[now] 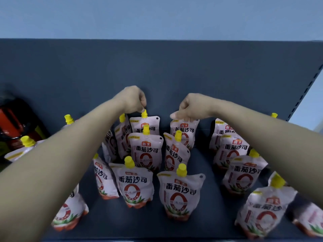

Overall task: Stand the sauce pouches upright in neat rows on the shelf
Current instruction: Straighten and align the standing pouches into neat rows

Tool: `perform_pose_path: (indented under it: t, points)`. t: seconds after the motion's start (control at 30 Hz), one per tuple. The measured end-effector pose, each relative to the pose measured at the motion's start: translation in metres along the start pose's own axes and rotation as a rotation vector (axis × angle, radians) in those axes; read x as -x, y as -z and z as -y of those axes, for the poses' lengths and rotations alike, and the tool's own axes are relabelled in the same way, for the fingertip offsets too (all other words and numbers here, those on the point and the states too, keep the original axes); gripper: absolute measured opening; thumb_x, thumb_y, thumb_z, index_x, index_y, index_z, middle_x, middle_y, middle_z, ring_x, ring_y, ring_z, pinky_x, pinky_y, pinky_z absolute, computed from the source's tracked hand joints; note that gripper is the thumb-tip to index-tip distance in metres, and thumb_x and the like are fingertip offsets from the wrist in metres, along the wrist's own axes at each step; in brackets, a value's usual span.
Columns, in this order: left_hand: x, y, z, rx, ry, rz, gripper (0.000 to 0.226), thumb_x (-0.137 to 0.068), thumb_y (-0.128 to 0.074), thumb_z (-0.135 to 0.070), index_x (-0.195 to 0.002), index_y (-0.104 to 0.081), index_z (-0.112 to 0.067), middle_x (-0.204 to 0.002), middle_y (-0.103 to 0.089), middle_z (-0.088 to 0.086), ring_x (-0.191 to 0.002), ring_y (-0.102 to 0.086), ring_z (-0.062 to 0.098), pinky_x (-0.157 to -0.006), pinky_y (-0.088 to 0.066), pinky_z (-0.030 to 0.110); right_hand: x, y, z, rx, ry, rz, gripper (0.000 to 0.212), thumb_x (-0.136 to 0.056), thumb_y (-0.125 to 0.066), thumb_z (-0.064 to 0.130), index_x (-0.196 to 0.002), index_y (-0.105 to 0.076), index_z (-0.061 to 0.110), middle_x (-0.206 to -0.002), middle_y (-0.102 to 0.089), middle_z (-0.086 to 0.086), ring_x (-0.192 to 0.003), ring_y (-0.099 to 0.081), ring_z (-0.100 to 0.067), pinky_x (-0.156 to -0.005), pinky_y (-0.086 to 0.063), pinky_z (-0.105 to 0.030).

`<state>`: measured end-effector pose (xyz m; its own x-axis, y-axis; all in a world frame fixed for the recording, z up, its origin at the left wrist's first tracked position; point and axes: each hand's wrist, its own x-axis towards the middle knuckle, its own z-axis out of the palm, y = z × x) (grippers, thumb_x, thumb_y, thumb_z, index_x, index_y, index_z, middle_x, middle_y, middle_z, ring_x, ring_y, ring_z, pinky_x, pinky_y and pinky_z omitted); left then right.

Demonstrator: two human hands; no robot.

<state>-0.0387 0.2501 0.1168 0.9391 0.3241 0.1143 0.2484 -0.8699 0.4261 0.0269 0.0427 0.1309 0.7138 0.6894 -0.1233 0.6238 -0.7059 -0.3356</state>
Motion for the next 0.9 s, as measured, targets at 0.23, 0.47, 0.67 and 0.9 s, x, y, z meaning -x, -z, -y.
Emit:
perform_pose_path:
  t: [0.23,0.47,0.67,0.9]
  points:
    - [0.037,0.001,-0.003,-0.068,-0.020,0.456,0.038,-0.075,-0.065,0.010,-0.109,-0.062,-0.008,-0.087,-0.063,-0.001,-0.084,-0.059,0.018,-0.078,-0.051,0.030,0.016,-0.032,0.023,0.247,-0.027,0.276,0.032,-0.081,-0.070,0.030,-0.103,-0.070,0.006,-0.073,-0.067,-0.001,-0.054,-0.058,-0.011,-0.052,-0.048,-0.021]
    - [0.045,-0.032,0.011,-0.162,-0.006,0.350,0.022,-0.074,-0.076,-0.006,-0.072,-0.054,-0.009,-0.073,-0.052,0.003,-0.071,-0.048,0.021,-0.061,-0.040,0.025,0.029,-0.036,0.019,0.362,0.002,0.139,0.025,-0.085,-0.068,0.017,-0.110,-0.069,0.013,-0.066,-0.055,0.006,-0.077,-0.054,-0.017,-0.069,-0.046,-0.026]
    - [0.046,-0.043,0.011,-0.168,0.009,0.221,0.013,-0.078,-0.073,-0.009,-0.090,-0.068,-0.004,-0.082,-0.056,0.008,-0.078,-0.051,0.023,-0.073,-0.046,0.030,0.026,-0.035,0.004,0.442,-0.039,0.106,0.036,-0.085,-0.069,0.020,-0.120,-0.066,0.021,-0.114,-0.066,-0.008,-0.090,-0.055,-0.021,-0.082,-0.050,-0.029]
    - [0.046,-0.045,0.012,-0.127,0.019,0.193,0.023,-0.079,-0.074,-0.009,-0.100,-0.069,0.000,-0.085,-0.059,0.008,-0.080,-0.054,0.023,-0.076,-0.047,0.029,0.022,-0.032,-0.011,0.424,-0.070,0.079,0.032,-0.086,-0.068,0.018,-0.117,-0.067,0.021,-0.121,-0.061,-0.006,-0.099,-0.055,-0.023,-0.077,-0.043,-0.025]
